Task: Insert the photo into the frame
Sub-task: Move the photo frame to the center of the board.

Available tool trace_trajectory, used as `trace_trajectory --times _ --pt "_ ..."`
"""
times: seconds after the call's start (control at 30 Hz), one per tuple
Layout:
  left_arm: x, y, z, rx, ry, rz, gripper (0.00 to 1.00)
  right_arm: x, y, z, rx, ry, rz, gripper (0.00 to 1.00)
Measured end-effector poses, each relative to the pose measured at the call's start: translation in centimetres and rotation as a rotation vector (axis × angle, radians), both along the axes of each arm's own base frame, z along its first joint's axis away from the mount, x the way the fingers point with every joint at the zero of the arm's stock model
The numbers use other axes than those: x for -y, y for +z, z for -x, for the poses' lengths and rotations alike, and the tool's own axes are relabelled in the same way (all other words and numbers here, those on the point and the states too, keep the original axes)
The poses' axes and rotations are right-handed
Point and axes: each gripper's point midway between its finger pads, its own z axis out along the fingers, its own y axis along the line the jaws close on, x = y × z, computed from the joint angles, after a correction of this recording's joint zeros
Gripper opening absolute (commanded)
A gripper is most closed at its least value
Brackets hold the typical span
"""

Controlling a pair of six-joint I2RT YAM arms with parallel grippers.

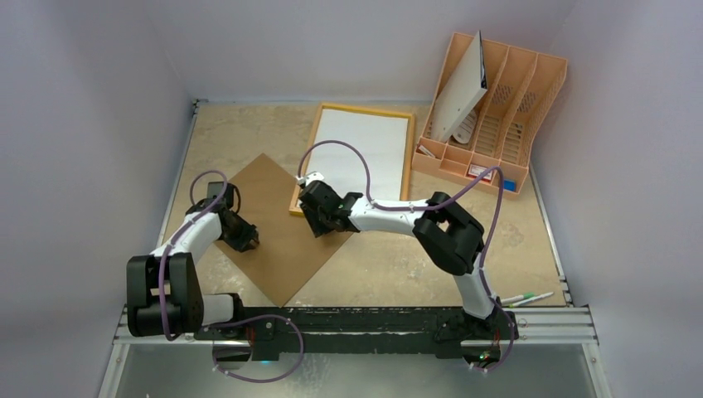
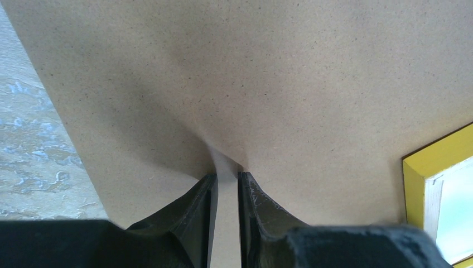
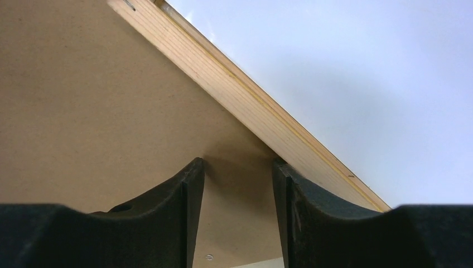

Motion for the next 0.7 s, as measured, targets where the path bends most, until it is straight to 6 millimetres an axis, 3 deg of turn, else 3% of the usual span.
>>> trace_trajectory --times 0.5,0.63,0.7 --pt "-2.5 0.1 -0.2 -0.008 0.053 -0.054 0.25 3.0 -0.3 -1.1 0.024 -0.127 0.031 0.81" --pt "-3.0 0.1 -0.3 -0.02 0.059 -0.067 0.32 4.0 -0.4 -0.9 -0.004 -0.142 0.009 0.84" --pt "-3.4 0.3 -0.4 -0.021 0.06 -0.086 0.42 4.4 -0.5 -0.6 -0.027 -0.145 -0.004 0.85"
